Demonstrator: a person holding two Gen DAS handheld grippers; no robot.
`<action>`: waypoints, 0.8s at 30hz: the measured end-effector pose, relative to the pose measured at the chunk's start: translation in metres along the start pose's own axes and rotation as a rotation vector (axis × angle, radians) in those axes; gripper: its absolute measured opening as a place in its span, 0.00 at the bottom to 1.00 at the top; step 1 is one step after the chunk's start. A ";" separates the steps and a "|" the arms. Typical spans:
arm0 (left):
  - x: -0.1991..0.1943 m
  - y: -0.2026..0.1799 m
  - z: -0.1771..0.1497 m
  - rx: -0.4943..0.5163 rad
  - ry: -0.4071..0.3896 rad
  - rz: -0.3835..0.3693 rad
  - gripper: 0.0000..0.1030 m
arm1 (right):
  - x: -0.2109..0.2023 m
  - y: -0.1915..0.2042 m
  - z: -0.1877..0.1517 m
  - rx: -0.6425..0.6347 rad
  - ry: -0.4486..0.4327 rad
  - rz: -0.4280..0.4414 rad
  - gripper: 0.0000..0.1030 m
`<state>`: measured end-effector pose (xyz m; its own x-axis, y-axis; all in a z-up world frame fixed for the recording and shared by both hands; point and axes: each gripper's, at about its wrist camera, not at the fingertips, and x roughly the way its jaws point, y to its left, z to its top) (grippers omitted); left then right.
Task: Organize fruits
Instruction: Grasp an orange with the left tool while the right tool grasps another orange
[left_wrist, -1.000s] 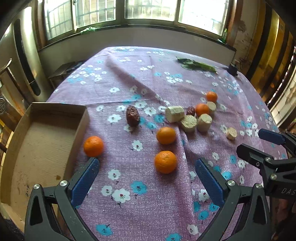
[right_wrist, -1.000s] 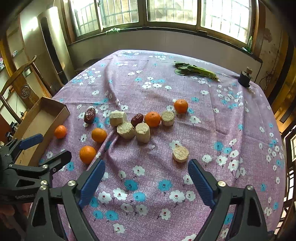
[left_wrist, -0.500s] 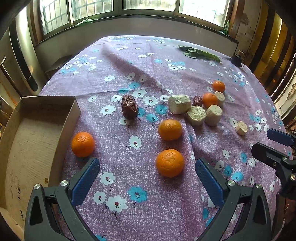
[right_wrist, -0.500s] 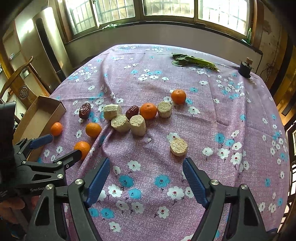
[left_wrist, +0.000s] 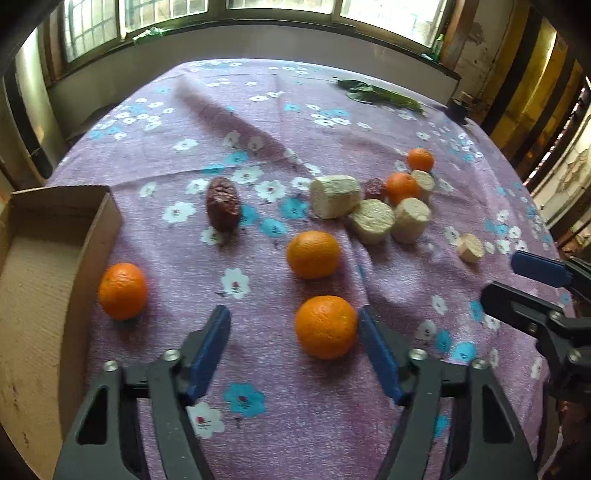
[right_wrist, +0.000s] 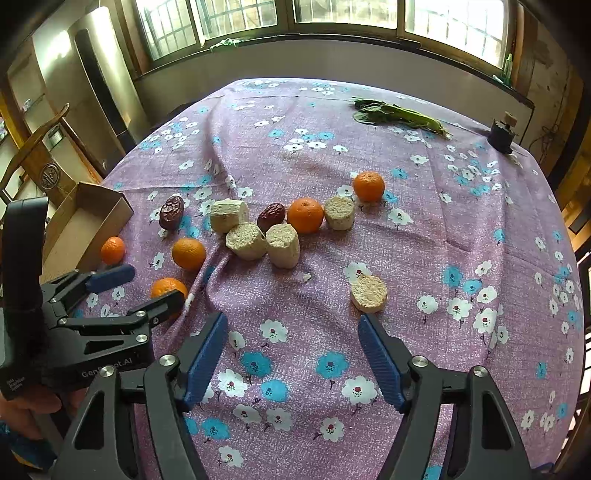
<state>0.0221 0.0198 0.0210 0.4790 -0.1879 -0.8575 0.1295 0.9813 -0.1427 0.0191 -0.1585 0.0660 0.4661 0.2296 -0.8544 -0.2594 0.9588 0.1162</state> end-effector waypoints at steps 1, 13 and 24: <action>0.000 -0.001 0.000 -0.002 0.006 -0.023 0.51 | 0.001 0.001 0.001 -0.004 0.000 0.004 0.69; -0.014 0.006 -0.001 -0.036 0.018 -0.067 0.30 | 0.000 0.017 0.015 -0.056 -0.016 0.066 0.57; -0.052 0.042 0.000 -0.094 -0.023 0.032 0.30 | 0.030 0.065 0.043 -0.137 0.005 0.188 0.57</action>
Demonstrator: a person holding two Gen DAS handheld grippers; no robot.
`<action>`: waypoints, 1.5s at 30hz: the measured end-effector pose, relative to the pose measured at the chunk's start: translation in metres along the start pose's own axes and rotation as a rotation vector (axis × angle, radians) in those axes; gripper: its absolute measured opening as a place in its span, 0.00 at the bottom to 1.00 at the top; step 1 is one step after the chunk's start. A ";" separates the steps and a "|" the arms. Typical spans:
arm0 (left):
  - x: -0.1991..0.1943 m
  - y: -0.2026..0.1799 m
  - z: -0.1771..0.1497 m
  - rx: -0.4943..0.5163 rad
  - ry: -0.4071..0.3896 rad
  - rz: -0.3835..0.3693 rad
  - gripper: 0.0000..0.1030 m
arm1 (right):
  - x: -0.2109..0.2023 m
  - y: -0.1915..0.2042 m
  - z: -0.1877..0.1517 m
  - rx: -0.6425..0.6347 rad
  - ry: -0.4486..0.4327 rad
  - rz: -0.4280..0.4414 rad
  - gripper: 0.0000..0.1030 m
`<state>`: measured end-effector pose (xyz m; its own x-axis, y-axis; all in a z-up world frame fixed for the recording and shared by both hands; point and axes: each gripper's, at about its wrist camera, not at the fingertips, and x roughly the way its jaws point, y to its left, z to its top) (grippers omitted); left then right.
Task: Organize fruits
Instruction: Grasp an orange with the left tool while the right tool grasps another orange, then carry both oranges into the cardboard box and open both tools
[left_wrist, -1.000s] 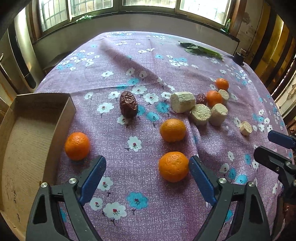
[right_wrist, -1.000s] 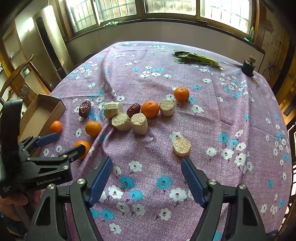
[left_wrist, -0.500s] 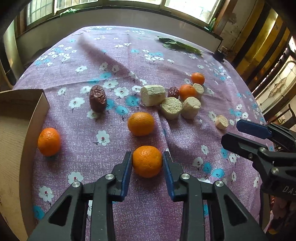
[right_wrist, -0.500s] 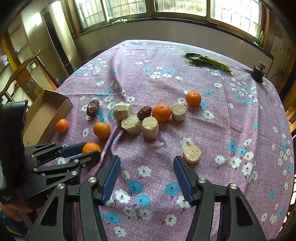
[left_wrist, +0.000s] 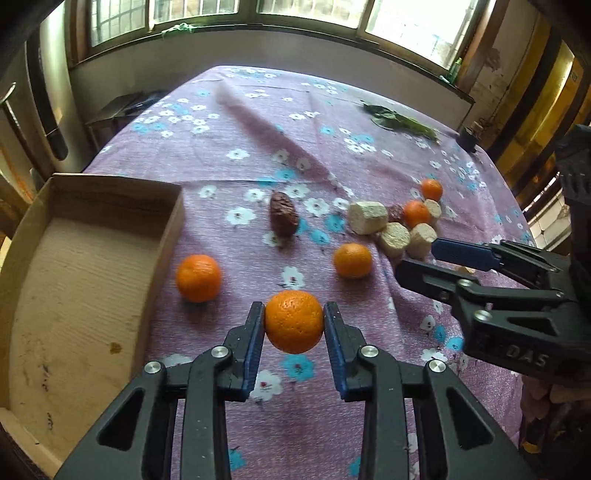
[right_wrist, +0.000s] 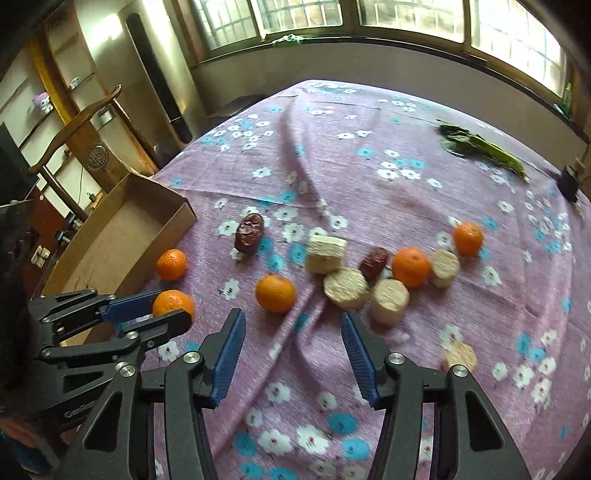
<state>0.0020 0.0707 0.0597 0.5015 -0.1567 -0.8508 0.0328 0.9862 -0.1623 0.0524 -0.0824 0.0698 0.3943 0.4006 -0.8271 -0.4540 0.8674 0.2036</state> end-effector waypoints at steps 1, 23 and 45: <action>-0.003 0.004 0.000 -0.009 -0.005 0.008 0.30 | 0.005 0.002 0.003 -0.004 0.005 0.008 0.53; -0.035 0.072 0.007 -0.106 -0.069 0.111 0.30 | 0.032 0.039 0.025 -0.075 0.050 0.086 0.33; 0.006 0.167 0.041 -0.198 -0.021 0.281 0.30 | 0.091 0.141 0.084 -0.208 0.065 0.193 0.33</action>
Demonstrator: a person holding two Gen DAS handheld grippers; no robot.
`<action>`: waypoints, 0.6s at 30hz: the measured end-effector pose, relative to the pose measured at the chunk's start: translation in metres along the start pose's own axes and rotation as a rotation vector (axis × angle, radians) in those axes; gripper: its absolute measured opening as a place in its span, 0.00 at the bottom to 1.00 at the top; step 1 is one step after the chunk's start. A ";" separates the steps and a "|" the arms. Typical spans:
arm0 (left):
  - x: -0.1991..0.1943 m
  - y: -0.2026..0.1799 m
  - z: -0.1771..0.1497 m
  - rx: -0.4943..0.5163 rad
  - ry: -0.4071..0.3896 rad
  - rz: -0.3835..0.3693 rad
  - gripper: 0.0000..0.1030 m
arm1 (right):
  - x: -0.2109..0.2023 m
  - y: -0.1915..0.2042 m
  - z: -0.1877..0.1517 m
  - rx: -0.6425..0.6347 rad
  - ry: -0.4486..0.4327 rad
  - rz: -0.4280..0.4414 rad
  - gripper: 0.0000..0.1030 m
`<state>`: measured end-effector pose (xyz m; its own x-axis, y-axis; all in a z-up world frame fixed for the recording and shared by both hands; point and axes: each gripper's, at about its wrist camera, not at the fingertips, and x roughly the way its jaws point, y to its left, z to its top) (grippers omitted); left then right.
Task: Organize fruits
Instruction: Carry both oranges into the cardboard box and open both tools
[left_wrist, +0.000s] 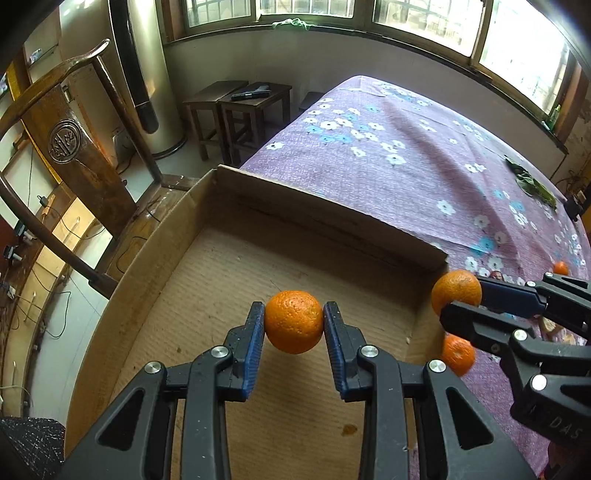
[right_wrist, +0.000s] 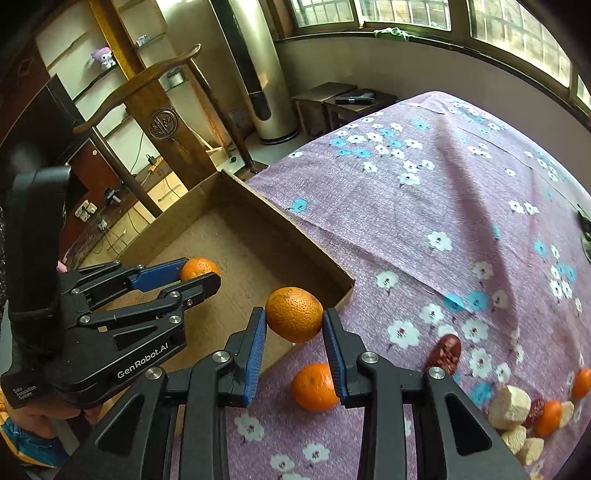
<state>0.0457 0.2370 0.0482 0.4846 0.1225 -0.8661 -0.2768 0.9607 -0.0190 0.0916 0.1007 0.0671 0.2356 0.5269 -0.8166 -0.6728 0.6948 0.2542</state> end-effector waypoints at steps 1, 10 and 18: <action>0.003 0.001 0.002 -0.003 0.002 0.000 0.30 | 0.005 0.001 0.002 -0.002 0.006 0.002 0.33; 0.017 0.004 0.010 0.013 0.000 0.002 0.31 | 0.039 0.007 0.010 -0.040 0.062 -0.011 0.33; 0.019 0.008 0.009 -0.003 -0.014 0.019 0.49 | 0.044 0.006 0.010 -0.053 0.061 -0.001 0.34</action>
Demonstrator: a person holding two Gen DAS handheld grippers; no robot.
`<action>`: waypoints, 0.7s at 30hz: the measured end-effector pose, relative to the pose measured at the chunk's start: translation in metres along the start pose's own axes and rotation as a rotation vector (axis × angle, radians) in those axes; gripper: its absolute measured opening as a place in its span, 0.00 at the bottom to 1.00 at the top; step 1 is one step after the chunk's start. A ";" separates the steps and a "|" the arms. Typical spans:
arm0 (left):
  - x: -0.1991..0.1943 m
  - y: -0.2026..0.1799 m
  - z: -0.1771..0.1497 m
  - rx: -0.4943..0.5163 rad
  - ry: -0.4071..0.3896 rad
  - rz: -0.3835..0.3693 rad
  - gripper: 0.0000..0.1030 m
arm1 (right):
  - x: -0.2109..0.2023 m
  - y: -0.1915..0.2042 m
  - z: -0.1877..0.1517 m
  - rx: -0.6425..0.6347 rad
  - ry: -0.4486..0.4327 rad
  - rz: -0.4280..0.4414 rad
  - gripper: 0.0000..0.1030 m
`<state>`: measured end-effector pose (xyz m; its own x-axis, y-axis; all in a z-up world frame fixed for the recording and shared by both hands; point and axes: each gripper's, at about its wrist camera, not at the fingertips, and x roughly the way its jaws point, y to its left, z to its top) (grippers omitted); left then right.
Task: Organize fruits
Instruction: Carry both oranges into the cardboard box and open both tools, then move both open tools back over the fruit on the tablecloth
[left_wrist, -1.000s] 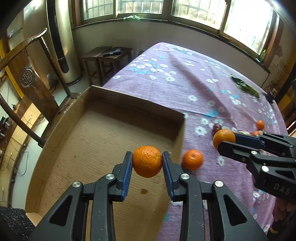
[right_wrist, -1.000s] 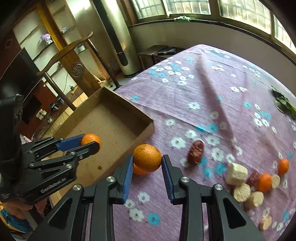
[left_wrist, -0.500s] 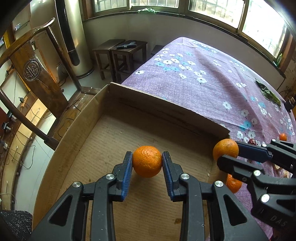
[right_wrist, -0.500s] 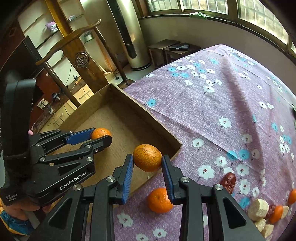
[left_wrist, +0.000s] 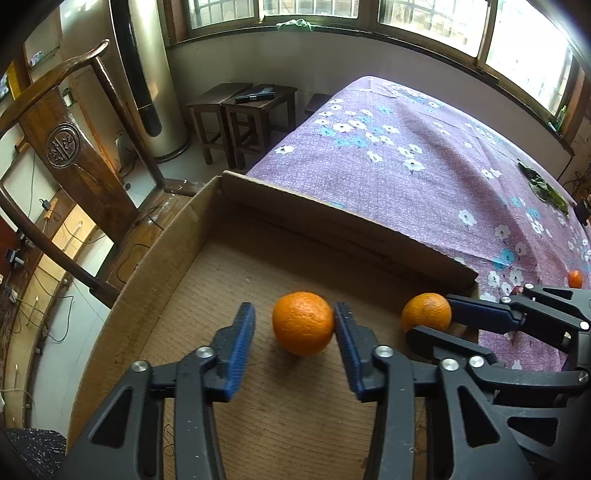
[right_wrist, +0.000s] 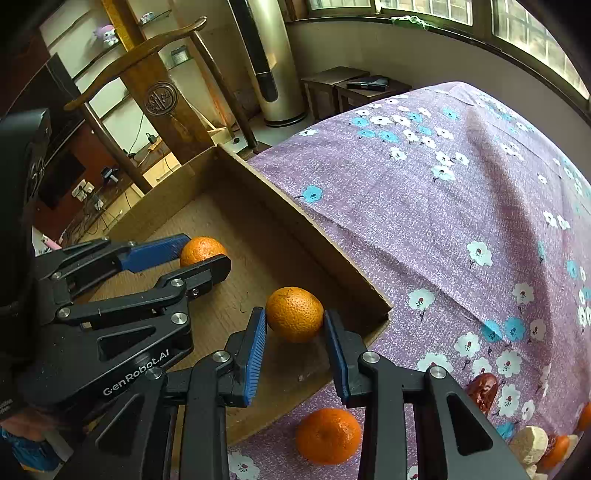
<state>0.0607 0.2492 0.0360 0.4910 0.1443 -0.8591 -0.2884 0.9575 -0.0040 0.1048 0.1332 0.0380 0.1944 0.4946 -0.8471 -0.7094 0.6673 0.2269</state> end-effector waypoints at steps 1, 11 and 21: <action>0.001 0.002 0.000 -0.008 0.005 -0.005 0.51 | 0.000 0.000 0.000 0.004 0.003 0.005 0.35; -0.007 0.008 -0.008 -0.032 0.008 0.001 0.70 | -0.042 0.002 -0.005 0.021 -0.047 -0.026 0.50; -0.019 0.011 -0.013 -0.028 -0.024 0.045 0.75 | -0.141 0.054 0.010 -0.080 -0.260 0.024 0.71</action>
<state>0.0377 0.2541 0.0458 0.4966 0.1936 -0.8461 -0.3337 0.9425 0.0199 0.0457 0.1054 0.1749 0.3370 0.6431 -0.6877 -0.7652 0.6126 0.1979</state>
